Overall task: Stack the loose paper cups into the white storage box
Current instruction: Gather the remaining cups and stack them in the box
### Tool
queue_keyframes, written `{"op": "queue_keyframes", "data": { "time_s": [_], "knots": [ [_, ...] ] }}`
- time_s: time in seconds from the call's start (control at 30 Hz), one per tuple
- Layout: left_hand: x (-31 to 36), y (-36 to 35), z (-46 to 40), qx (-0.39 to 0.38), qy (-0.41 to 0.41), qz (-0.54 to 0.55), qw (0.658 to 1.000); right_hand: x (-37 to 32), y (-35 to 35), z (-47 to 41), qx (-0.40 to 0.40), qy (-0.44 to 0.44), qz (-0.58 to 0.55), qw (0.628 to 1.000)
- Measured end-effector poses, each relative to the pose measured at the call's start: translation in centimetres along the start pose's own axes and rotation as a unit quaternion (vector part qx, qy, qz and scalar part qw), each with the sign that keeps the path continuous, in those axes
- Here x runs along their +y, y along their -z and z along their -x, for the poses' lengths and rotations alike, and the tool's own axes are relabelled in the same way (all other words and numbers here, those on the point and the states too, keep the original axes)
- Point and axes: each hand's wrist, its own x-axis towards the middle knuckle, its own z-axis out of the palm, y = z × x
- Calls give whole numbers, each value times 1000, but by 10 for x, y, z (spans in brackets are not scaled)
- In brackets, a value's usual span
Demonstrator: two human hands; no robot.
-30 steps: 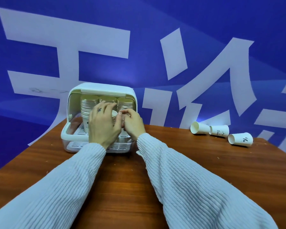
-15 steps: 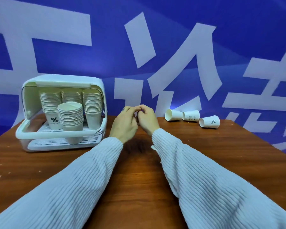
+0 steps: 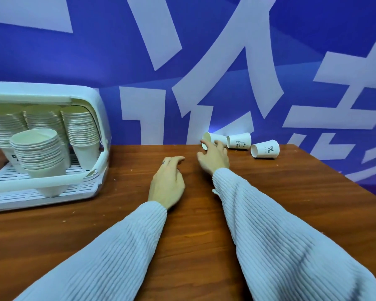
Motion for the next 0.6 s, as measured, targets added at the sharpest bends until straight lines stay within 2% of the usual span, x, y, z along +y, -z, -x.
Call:
{"op": "queue_keyframes", "data": {
  "time_s": [0.2, 0.23, 0.3, 0.37, 0.4, 0.47, 0.5, 0.57, 0.6],
  "knots": [
    [0, 0, -2, -12, -5, 5, 1000, 19, -20, -48, -37, -62, 44, 996],
    [-1, 0, -3, -13, -2, 7, 1000, 20, -23, -50, -18, -68, 42, 997],
    [-1, 2, -5, -10, 2, 11, 1000, 19, -22, -45, 67, -63, 6, 996],
    [0, 2, -5, 1, 4, 13, 1000, 14, -17, -30, 137, -46, -91, 985],
    [0, 2, -5, 9, 7, 11, 1000, 10, -14, -20, 147, -35, -160, 976],
    [-1, 2, -7, 23, 12, -5, 1000, 3, -9, 3, 104, -6, -290, 951],
    [-1, 3, -7, 24, 13, -22, 999, 1, -7, 13, 54, 20, -320, 946],
    [1, 3, -6, 5, 7, -49, 999, 3, -4, 27, -65, 75, -330, 939],
    [2, 3, -5, -10, 4, -48, 999, 5, -1, 29, -86, 92, -331, 935]
  ]
}}
